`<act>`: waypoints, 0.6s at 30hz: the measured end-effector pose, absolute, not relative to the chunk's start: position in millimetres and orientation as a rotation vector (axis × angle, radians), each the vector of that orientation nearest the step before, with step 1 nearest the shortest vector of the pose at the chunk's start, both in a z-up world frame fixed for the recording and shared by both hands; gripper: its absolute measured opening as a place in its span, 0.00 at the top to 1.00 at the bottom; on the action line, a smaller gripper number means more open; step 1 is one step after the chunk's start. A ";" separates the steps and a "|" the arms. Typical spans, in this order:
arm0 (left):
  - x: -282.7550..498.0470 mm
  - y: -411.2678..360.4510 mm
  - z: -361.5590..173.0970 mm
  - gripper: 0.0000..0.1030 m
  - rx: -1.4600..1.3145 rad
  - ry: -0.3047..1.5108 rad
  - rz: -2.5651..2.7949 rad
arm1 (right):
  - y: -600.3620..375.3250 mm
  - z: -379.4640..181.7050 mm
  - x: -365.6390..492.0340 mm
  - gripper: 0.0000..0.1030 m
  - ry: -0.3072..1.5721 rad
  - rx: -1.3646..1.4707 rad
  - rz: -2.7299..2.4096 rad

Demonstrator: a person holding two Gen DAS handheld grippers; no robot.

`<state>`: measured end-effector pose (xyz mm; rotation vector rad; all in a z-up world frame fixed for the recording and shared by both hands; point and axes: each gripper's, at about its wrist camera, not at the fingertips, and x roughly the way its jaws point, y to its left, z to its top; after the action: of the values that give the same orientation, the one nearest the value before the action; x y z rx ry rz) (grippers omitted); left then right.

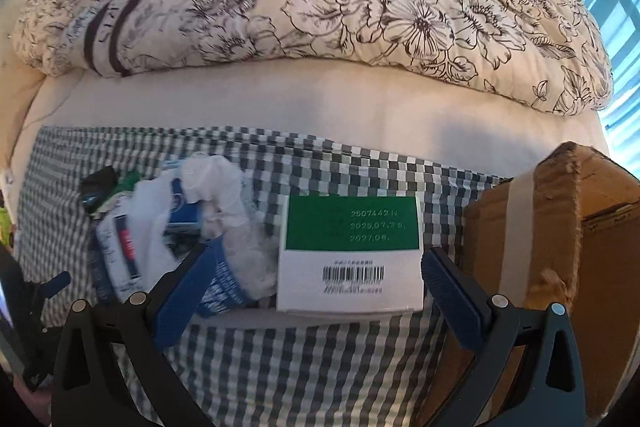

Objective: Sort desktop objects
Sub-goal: 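Grasp the green-white medicine box with the right tool while the left tool grasps the clear tape roll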

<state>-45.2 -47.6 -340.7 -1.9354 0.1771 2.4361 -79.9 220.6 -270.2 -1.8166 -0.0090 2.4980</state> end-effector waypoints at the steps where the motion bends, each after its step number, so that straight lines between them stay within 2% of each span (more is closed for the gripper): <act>1: -44.6 -45.9 -342.7 0.25 -1.929 0.179 2.433 | 221.7 -274.9 -82.1 0.00 -0.015 -1.826 2.481; 3: -44.6 -43.3 -348.7 0.36 -1.934 0.177 2.417 | 225.2 -283.6 -86.0 0.00 -0.016 -1.842 2.451; 5: -44.1 -40.3 -356.2 0.58 -1.946 0.165 2.392 | 228.2 -290.7 -88.6 0.00 -0.025 -1.854 2.425; 9: -41.7 -33.2 -359.1 0.74 -1.917 0.172 2.392 | 232.0 -302.2 -91.5 0.00 -0.117 -1.833 2.379; 11: -39.6 -28.4 -359.5 0.86 -1.904 0.169 2.378 | 233.9 -306.3 -93.9 0.00 -0.174 -1.830 2.341; 18: -33.0 -23.6 -353.6 0.91 -1.884 0.114 2.375 | 237.8 -308.0 -96.3 0.00 -0.153 -1.817 2.320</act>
<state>-33.0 -23.6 -353.6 -1.8836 0.1142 2.3750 -96.3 237.8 -308.0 -1.8170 -0.1528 2.3200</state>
